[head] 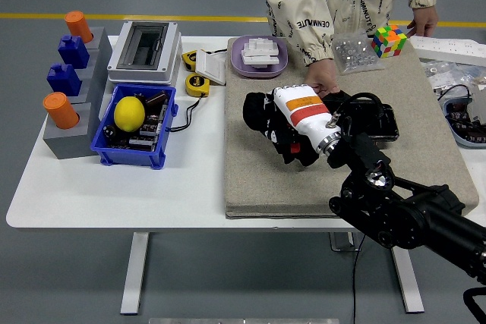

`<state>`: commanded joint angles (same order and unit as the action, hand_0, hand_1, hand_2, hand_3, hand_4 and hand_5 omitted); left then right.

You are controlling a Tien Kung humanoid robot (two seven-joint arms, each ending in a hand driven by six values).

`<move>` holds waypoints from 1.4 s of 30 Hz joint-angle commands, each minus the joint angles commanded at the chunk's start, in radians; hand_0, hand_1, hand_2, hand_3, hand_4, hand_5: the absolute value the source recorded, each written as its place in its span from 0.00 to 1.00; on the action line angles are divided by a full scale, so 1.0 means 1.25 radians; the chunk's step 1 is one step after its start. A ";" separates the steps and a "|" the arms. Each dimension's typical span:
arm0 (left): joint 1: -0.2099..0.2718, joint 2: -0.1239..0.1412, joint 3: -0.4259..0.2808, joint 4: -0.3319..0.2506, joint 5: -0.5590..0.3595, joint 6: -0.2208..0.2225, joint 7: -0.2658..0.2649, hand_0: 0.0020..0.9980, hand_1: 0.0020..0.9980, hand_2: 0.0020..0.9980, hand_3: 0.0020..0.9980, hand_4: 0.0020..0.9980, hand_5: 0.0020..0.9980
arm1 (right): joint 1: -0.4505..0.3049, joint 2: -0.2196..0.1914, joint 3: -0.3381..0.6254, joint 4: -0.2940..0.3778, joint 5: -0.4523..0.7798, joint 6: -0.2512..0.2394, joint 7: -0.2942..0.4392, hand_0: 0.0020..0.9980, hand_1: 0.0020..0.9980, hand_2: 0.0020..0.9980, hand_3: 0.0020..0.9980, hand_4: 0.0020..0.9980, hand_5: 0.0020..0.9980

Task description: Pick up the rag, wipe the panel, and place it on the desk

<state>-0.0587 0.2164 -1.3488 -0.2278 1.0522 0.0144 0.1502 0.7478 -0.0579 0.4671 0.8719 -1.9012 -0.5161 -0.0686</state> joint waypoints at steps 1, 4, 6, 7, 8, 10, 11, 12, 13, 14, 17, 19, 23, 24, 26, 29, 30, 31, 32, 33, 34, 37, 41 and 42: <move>-0.001 0.000 -0.001 0.000 0.000 0.000 0.000 0.60 0.64 0.64 0.56 0.63 0.45 | -0.001 -0.006 0.004 0.000 0.000 0.000 0.000 0.15 0.23 0.29 0.36 0.84 0.02; -0.003 -0.001 -0.003 -0.001 0.001 0.000 0.000 0.60 0.64 0.64 0.56 0.63 0.45 | -0.005 -0.023 0.011 -0.001 -0.001 0.000 0.000 0.15 0.23 0.29 0.36 0.84 0.02; -0.004 -0.001 -0.005 -0.002 0.002 0.000 -0.001 0.60 0.64 0.64 0.56 0.63 0.45 | -0.010 -0.039 0.018 -0.002 -0.002 0.001 -0.001 0.15 0.23 0.29 0.36 0.84 0.02; -0.003 -0.001 -0.006 -0.002 0.002 0.000 -0.001 0.60 0.64 0.64 0.56 0.63 0.45 | -0.011 -0.042 0.020 -0.002 -0.002 0.001 -0.001 0.15 0.23 0.29 0.36 0.84 0.02; -0.003 -0.002 -0.007 -0.002 0.002 0.000 -0.001 0.60 0.64 0.64 0.56 0.63 0.45 | -0.014 -0.051 0.024 -0.003 -0.003 0.001 -0.001 0.15 0.23 0.29 0.36 0.84 0.02; -0.001 -0.003 -0.009 -0.001 0.002 0.000 0.000 0.60 0.64 0.64 0.56 0.63 0.45 | -0.019 -0.066 0.031 -0.002 -0.004 0.002 -0.001 0.15 0.23 0.30 0.36 0.84 0.02; -0.001 -0.003 -0.009 0.000 0.002 0.000 0.000 0.60 0.64 0.64 0.56 0.63 0.45 | -0.020 -0.073 0.034 -0.002 -0.005 0.002 -0.001 0.15 0.23 0.30 0.36 0.84 0.02; 0.000 -0.003 -0.011 0.000 0.003 0.000 0.000 0.60 0.64 0.64 0.56 0.63 0.45 | -0.023 -0.082 0.038 -0.002 -0.005 0.002 -0.001 0.15 0.23 0.30 0.36 0.84 0.02; 0.000 -0.003 -0.012 0.000 0.003 0.000 0.000 0.60 0.64 0.64 0.56 0.63 0.45 | -0.025 -0.090 0.041 -0.002 -0.006 0.002 -0.001 0.15 0.23 0.30 0.36 0.84 0.02; 0.000 -0.004 -0.013 0.000 0.003 0.000 0.000 0.60 0.64 0.64 0.56 0.63 0.45 | -0.027 -0.095 0.044 -0.002 -0.007 0.002 -0.001 0.15 0.23 0.30 0.36 0.84 0.02; -0.001 -0.004 -0.016 -0.001 0.005 0.000 0.000 0.60 0.64 0.64 0.56 0.63 0.45 | -0.036 -0.120 0.058 -0.002 -0.009 0.003 -0.001 0.15 0.23 0.30 0.36 0.84 0.02; -0.001 -0.004 -0.018 -0.002 0.006 0.000 -0.001 0.60 0.64 0.64 0.56 0.63 0.45 | -0.041 -0.134 0.066 -0.003 -0.011 0.004 -0.002 0.15 0.23 0.30 0.36 0.84 0.02; -0.002 -0.005 -0.021 -0.002 0.006 0.000 -0.001 0.60 0.64 0.64 0.56 0.63 0.45 | -0.055 -0.165 0.087 0.000 -0.016 0.005 -0.002 0.15 0.23 0.30 0.36 0.84 0.02; -0.002 -0.005 -0.022 -0.002 0.006 0.000 -0.001 0.60 0.64 0.64 0.56 0.63 0.45 | -0.060 -0.175 0.094 0.001 -0.017 0.005 -0.002 0.15 0.23 0.30 0.36 0.84 0.02; -0.002 -0.006 -0.023 -0.002 0.006 0.000 -0.001 0.60 0.64 0.64 0.56 0.63 0.45 | -0.068 -0.190 0.106 0.000 -0.019 0.005 -0.002 0.15 0.23 0.30 0.36 0.84 0.02; -0.002 -0.006 -0.025 -0.002 0.007 0.000 -0.001 0.60 0.64 0.64 0.56 0.63 0.45 | -0.078 -0.213 0.123 0.000 -0.022 0.006 -0.002 0.15 0.23 0.30 0.36 0.84 0.02; -0.002 -0.006 -0.026 -0.002 0.007 0.000 -0.001 0.60 0.64 0.64 0.56 0.63 0.45 | -0.082 -0.221 0.130 -0.001 -0.024 0.007 -0.002 0.15 0.23 0.30 0.36 0.84 0.02; -0.002 -0.006 -0.026 -0.002 0.007 0.000 -0.001 0.60 0.64 0.64 0.56 0.63 0.45 | -0.087 -0.229 0.139 -0.001 -0.025 0.007 -0.002 0.15 0.23 0.30 0.36 0.84 0.02; -0.002 -0.006 -0.027 -0.002 0.007 0.000 -0.001 0.60 0.64 0.64 0.56 0.63 0.45 | -0.091 -0.236 0.147 -0.002 -0.027 0.007 -0.003 0.15 0.23 0.30 0.36 0.84 0.02; -0.002 -0.006 -0.027 -0.002 0.008 0.000 -0.001 0.60 0.64 0.64 0.56 0.63 0.45 | -0.093 -0.240 0.153 -0.002 -0.027 0.007 -0.003 0.15 0.23 0.30 0.36 0.84 0.02; -0.002 -0.006 -0.027 -0.002 0.008 0.000 -0.001 0.60 0.64 0.64 0.56 0.63 0.45 | -0.096 -0.244 0.160 -0.003 -0.027 0.007 -0.003 0.15 0.23 0.30 0.36 0.84 0.02; -0.001 -0.007 -0.027 -0.001 0.007 0.000 -0.001 0.60 0.64 0.64 0.56 0.63 0.45 | -0.102 -0.253 0.184 -0.003 -0.030 0.007 -0.003 0.15 0.23 0.30 0.36 0.84 0.02; -0.003 -0.007 -0.028 -0.003 0.008 0.000 -0.001 0.60 0.64 0.64 0.56 0.63 0.45 | -0.107 -0.260 0.206 -0.004 -0.034 0.007 -0.003 0.15 0.23 0.30 0.36 0.85 0.02; -0.003 -0.007 -0.028 -0.004 0.008 0.000 -0.001 0.60 0.64 0.64 0.56 0.63 0.45 | -0.108 -0.261 0.212 -0.004 -0.035 0.007 -0.003 0.15 0.23 0.30 0.36 0.85 0.02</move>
<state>-0.0626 0.2080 -1.3839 -0.2323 1.0624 0.0141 0.1487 0.6124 -0.3845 0.7320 0.8667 -1.9446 -0.5069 -0.0718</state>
